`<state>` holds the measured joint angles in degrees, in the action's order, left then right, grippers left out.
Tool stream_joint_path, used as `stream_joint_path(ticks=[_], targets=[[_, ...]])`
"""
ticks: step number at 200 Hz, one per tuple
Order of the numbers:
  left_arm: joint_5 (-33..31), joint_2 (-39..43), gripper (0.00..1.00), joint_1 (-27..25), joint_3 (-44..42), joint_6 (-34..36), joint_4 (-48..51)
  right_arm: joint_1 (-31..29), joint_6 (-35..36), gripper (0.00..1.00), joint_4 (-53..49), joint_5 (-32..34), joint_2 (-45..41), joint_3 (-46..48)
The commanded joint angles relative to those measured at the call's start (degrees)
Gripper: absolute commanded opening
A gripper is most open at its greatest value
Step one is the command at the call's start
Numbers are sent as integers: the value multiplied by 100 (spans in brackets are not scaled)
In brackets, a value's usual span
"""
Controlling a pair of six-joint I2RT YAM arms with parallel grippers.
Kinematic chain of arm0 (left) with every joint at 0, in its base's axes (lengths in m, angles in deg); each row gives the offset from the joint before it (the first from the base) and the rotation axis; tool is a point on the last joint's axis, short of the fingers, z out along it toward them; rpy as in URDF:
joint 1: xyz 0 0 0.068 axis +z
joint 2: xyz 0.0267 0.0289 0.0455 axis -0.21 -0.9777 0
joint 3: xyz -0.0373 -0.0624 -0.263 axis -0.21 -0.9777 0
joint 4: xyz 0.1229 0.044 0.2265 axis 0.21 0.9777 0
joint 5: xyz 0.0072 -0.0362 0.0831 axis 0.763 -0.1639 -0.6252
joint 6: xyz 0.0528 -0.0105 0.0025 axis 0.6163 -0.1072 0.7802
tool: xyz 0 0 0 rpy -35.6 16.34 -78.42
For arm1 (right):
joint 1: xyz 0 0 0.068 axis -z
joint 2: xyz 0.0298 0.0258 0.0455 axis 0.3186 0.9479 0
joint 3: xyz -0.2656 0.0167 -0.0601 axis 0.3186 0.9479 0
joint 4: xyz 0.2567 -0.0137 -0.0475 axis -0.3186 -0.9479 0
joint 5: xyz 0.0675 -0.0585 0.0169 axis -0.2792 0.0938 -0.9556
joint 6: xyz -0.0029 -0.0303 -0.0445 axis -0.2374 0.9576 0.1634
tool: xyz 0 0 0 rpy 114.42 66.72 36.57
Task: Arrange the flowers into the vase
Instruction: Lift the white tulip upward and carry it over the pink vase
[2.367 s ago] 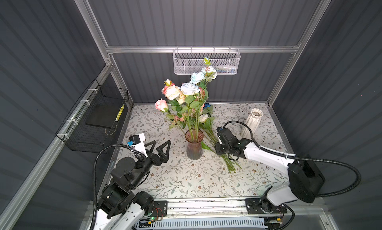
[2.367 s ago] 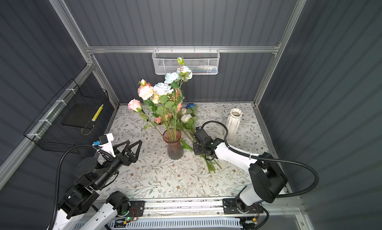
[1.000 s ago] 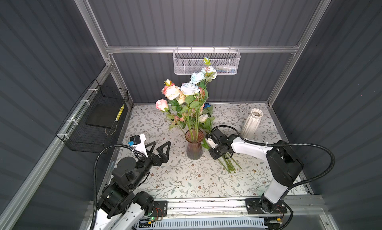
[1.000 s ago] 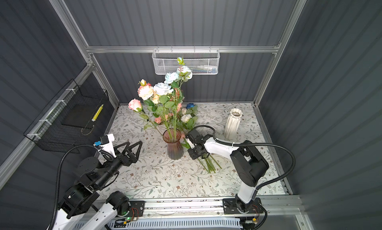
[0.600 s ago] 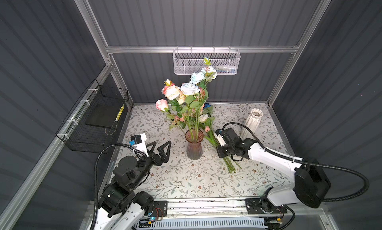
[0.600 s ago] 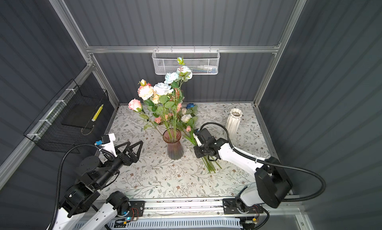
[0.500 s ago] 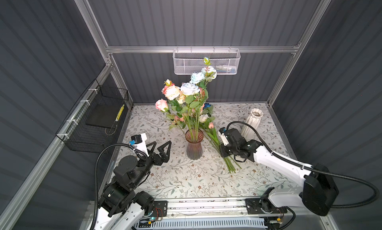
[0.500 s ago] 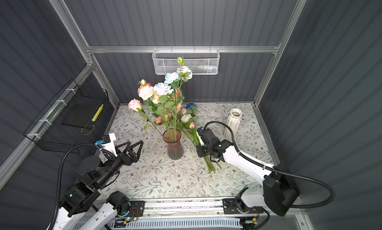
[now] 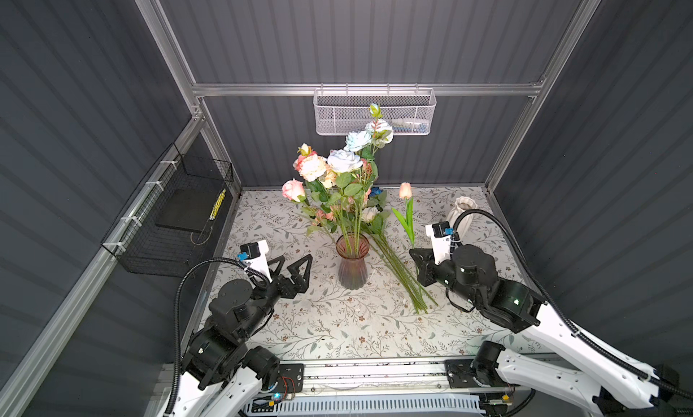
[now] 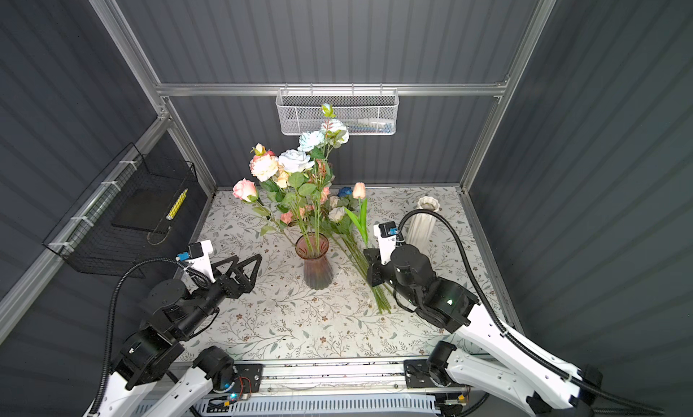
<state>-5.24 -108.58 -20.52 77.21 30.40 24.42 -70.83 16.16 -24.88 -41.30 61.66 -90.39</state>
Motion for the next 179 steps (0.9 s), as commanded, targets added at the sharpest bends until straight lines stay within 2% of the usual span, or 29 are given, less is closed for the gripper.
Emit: stream_joint_path(ticks=[1,28,65,107,130,179], targets=[[25,-42,100,12,151,9,-118,-441,579,3,1228,482,101,-291],[34,-71,100,12,218,13,-77,-883,1232,3,2896,182,521,-459],[32,-77,100,11,244,-35,-56,-993,1763,3,4628,-354,1521,-864],[37,-86,100,12,278,-67,-20,-981,2385,2,6172,3,2889,-1024],[74,-110,100,6,290,-83,-7,-908,2573,2,6636,191,3359,-1046],[169,-87,100,12,259,-95,-30,-668,2385,2,7082,521,3766,-562]])
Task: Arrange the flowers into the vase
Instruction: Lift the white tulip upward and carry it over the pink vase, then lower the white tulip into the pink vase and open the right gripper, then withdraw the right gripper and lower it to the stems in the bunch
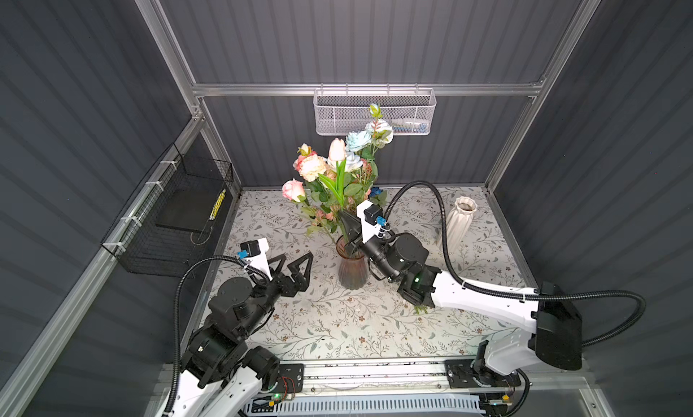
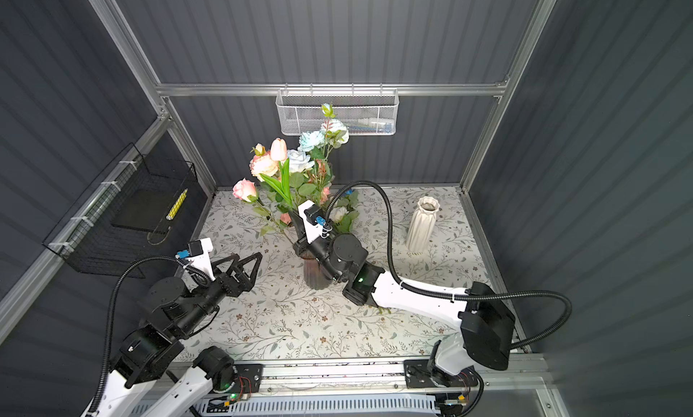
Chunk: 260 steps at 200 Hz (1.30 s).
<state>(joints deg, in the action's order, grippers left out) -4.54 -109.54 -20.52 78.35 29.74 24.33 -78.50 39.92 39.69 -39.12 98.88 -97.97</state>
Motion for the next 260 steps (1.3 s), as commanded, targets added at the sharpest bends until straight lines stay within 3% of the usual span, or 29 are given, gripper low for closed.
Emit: stream_joint_path(ticks=[1,44,65,87,133,196,231,260], targets=[[97,10,100,12,144,-30,-22,106,8,2,626,307,47,202],[130,14,100,12,110,-31,-70,185,-208,10,117,386,148,412],[131,32,100,11,75,-39,-86,183,-370,24,-158,382,103,534],[139,41,100,12,81,-42,-77,183,-579,50,-511,306,-123,629],[147,80,100,12,178,-8,-120,139,-1074,70,-1610,21,-931,737],[118,150,100,8,188,59,-121,112,-1705,77,-3259,21,-2779,1405],[99,186,100,12,110,73,-154,289,-2263,68,-4940,370,-3107,1474],[101,211,100,12,48,42,-170,965,-2925,59,-5899,-380,-2776,1548]])
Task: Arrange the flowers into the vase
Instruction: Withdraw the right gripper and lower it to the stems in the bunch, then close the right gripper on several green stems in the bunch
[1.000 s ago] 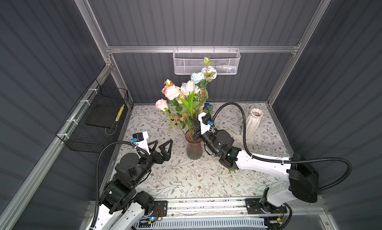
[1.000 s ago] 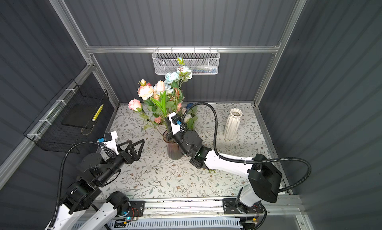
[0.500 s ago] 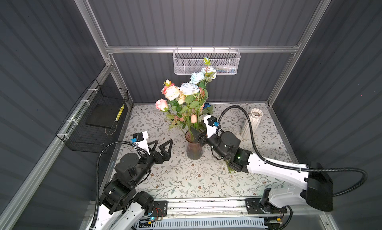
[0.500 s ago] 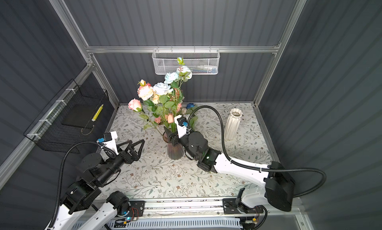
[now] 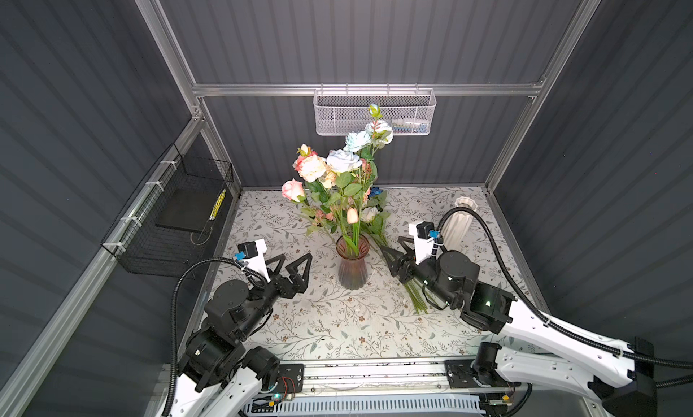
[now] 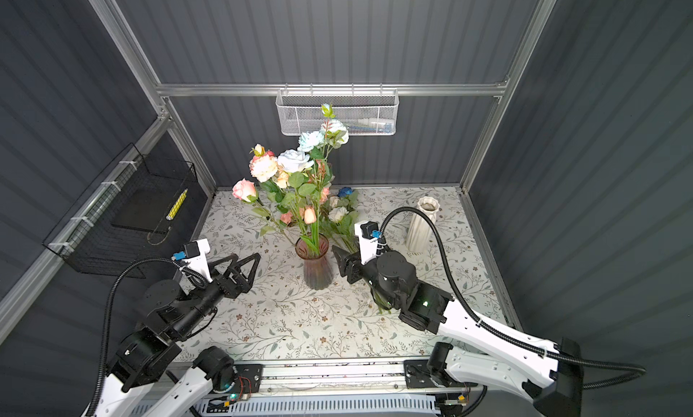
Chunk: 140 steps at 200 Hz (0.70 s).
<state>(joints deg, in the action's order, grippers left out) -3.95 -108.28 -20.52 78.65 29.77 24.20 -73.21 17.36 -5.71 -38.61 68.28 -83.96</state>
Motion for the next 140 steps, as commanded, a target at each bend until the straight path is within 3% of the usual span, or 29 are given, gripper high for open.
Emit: stream_joint_path(ticks=[1,31,48,98,140], targets=[[39,89,100,17,16,38,-158,458,-680,58,-1375,-463,300,150],[27,111,100,12,7,30,-106,1116,-787,42,-1805,-1233,1163,-5],[28,123,100,12,6,34,-81,1397,-681,38,-1949,-1425,1744,-234],[-6,138,100,12,38,54,15,2138,-187,37,-1998,-1769,3459,-1172],[-46,185,100,11,68,87,120,2497,86,37,-2129,-2076,4276,-1664]])
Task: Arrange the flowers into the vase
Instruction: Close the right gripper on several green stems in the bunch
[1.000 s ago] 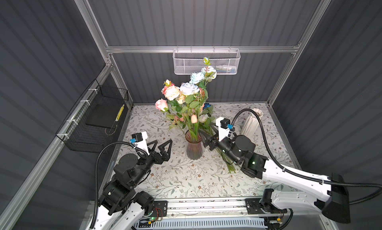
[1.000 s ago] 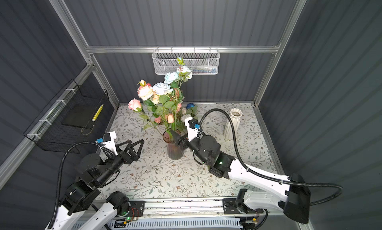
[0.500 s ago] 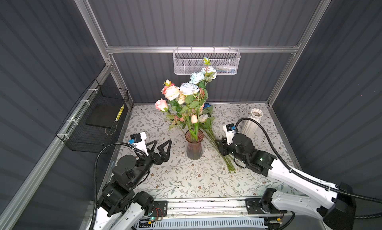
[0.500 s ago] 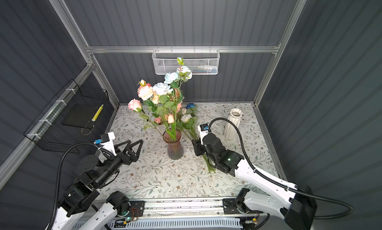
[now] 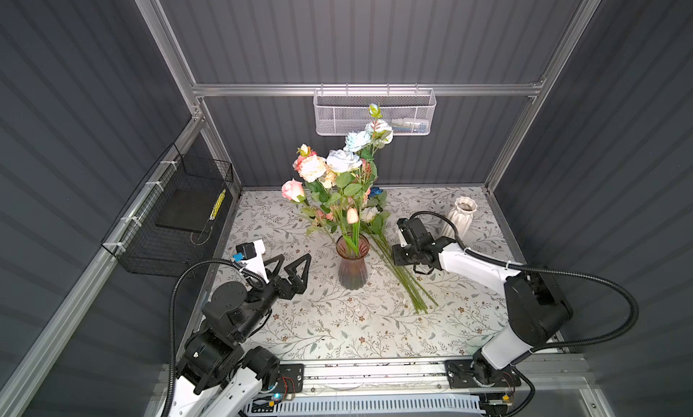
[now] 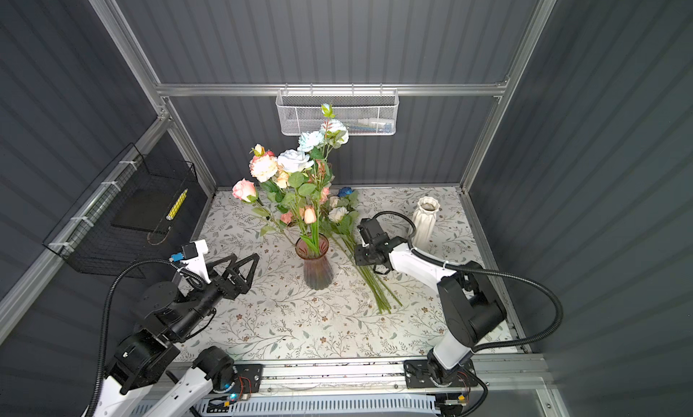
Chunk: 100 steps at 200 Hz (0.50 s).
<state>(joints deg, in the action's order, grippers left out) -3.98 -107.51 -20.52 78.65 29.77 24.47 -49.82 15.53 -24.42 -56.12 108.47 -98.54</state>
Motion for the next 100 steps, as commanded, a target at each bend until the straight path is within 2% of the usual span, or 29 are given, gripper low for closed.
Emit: stream_joint_path(ticks=[1,56,100], targets=[[-47,107,100,16,64,89,94,165,269,37,-254,-330,272,-208],[-50,63,100,12,58,99,51,263,458,37,-290,-625,804,-418],[-85,94,100,12,42,107,92,264,435,18,-171,-799,765,-373]])
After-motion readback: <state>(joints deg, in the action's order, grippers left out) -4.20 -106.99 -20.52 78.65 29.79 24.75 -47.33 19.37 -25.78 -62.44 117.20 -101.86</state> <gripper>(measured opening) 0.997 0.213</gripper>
